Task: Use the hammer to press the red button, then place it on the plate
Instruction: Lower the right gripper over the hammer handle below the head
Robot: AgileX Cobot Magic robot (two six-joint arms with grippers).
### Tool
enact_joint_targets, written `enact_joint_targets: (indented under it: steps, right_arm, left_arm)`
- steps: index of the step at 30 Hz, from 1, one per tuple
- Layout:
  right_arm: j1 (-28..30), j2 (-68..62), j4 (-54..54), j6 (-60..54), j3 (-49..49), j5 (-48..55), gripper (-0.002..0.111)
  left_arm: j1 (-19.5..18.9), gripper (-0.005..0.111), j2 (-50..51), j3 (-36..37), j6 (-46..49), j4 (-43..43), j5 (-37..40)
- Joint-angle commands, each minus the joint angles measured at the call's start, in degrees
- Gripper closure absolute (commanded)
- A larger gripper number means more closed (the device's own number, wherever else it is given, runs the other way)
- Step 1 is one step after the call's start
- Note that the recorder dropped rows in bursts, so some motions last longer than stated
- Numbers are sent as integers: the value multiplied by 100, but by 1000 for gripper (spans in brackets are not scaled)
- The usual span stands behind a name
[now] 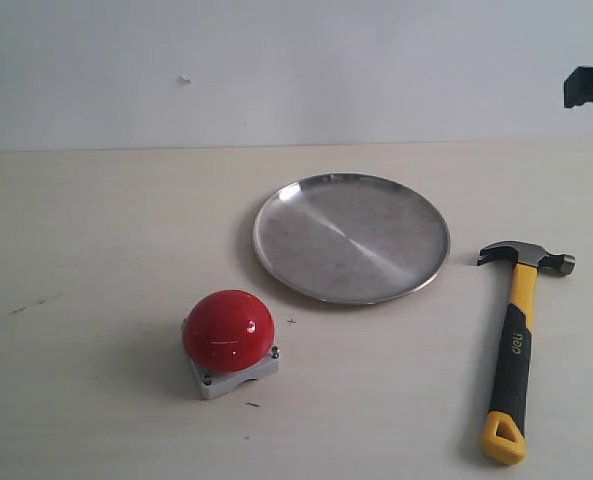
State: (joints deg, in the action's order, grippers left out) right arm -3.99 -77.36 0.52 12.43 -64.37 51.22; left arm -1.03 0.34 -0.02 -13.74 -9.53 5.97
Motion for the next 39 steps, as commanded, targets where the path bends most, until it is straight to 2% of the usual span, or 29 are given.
enact_joint_targets:
  steps: [1,2,4,13,20,39]
  right_arm:
    - [-1,-816,-260,601,-294,493,71]
    - [-1,-1104,-218,615,-294,343,60]
    - [-1,-1612,-187,628,-294,257,53]
    - [-1,-3179,-127,1345,-294,-1106,53]
    - [-1,-3747,-99,1486,-309,-1524,53]
    - [-1,-4082,-258,1664,-537,-1198,53]
  left_arm:
    - [25,107,-34,2,8,-21,-8]
    - [25,107,-34,2,8,-21,-8]
    - [25,107,-34,2,8,-21,-8]
    - [25,107,-34,2,8,-21,-8]
    - [25,107,-34,2,8,-21,-8]
    - [25,107,-34,2,8,-21,-8]
